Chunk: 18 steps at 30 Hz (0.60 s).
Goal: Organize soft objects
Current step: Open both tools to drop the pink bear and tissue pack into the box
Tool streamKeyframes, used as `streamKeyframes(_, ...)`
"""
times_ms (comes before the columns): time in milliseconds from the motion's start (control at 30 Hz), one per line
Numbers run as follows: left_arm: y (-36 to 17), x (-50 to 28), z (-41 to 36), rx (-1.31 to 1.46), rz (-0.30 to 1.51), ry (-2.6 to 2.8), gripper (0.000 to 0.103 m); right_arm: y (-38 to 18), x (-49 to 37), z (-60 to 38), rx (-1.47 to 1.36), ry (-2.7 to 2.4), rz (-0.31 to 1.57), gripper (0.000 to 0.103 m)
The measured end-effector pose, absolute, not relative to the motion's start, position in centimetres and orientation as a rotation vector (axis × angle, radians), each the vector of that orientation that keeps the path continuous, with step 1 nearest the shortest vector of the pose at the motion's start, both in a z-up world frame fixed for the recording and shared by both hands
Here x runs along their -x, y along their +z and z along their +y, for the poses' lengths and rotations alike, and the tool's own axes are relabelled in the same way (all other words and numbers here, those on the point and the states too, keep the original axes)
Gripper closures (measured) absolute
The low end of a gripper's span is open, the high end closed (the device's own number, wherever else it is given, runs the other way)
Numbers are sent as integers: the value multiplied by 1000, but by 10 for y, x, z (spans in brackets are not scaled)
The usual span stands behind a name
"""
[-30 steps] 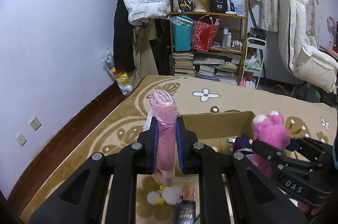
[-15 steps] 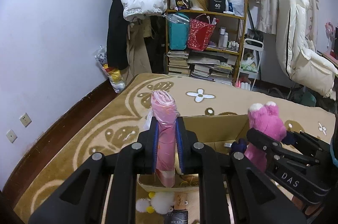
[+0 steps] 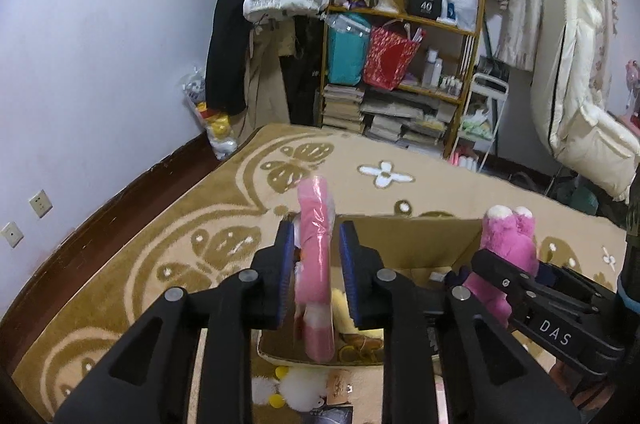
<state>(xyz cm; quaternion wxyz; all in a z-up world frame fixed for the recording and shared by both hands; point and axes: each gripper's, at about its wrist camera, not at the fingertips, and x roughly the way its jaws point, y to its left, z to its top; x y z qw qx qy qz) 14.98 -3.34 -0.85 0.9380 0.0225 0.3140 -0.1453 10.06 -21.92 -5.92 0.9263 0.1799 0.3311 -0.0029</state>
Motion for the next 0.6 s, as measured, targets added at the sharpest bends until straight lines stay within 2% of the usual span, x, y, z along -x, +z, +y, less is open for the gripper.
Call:
streamKeyframes(33,-11,-151,-34,-52,651,-294,78,-63,-102,-221,-378,-11,687,50)
streamKeyframes(67,-13,-153,-35,-57,661,-285,71,-65,-103,-222,-383,-16,696,45)
streamKeyframes(100,-15,-154,-34,-58,668,-280,58,-67,-103,-224,-387,-23,706,43)
streamKeyframes(167,-18,-154,-32,-54,664,-259,42,-70,-104,-226,-399,-22,713,40)
streamKeyframes(200,-17,-154,-31,-52,660,-249,41,-71,-104,-228,-408,-18,716,39)
streamKeyframes(267,-18,-155,-29,-49,668,-236,36,-71,-104,-230,-419,-22,720,29)
streamKeyframes(333,-17,-156,-25,-35,674,-221,25,-72,-104,-232,-430,-26,719,27)
streamKeyframes(400,-18,-155,-21,-22,670,-206,10,-72,-104,-233,-429,-30,725,23)
streamKeyframes(467,-17,-155,-17,-22,671,-200,7,-72,-103,-233,-429,-40,723,9)
streamKeyframes(600,-16,-153,-16,-39,668,-181,6,-70,-100,-235,-445,-36,715,2)
